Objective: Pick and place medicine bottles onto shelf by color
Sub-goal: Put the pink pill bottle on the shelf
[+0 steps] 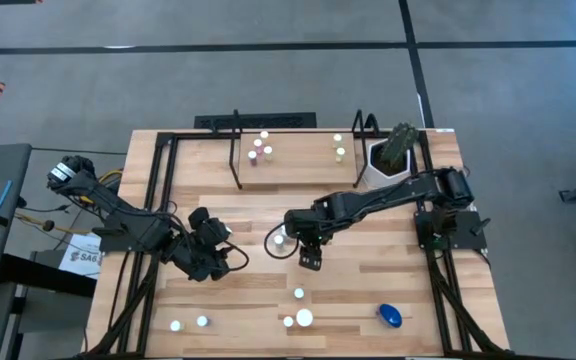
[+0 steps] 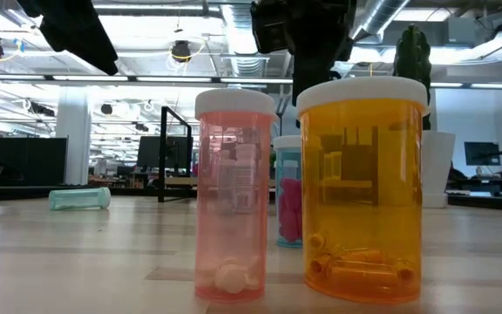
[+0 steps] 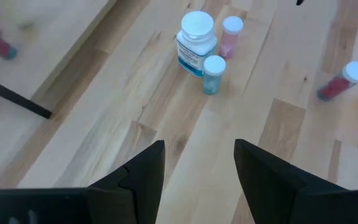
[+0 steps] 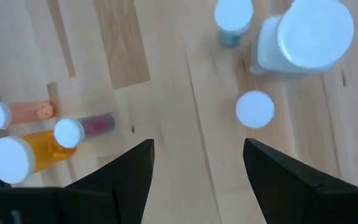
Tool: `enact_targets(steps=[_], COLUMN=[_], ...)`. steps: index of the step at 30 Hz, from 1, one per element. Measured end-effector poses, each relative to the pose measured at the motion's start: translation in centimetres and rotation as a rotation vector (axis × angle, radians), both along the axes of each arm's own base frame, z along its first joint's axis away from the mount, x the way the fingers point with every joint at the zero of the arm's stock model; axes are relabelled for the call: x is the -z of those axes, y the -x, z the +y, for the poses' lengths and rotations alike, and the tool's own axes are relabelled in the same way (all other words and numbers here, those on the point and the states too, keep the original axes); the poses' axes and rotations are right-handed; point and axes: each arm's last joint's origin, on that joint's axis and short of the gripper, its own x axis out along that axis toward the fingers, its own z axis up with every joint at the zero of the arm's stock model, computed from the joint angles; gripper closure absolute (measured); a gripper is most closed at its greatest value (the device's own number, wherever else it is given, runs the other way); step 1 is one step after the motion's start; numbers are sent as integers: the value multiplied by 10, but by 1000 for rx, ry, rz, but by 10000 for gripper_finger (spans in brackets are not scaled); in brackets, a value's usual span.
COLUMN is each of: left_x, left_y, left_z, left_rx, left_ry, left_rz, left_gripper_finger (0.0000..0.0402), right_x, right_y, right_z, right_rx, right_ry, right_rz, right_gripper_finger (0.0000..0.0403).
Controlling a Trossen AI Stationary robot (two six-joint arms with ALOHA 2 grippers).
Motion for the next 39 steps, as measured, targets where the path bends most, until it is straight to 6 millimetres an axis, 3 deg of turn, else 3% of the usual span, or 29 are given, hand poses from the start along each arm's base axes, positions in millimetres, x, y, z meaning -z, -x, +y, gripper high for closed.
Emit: enact_targets(steps=[10,39], left_x=[1,9], left_y=[2,-2], left_z=[1,-2], left_rx=[8,-5], left_ry=[-26,-8], left_rz=[26,59], left_gripper_finger=[221,221], right_x=[7,50], right_y=[-7,1], right_z=[-8,-10], right_rx=[-44,10], right_ry=[231,218], right_rz=[-70,-96], right_gripper_finger=[133,133])
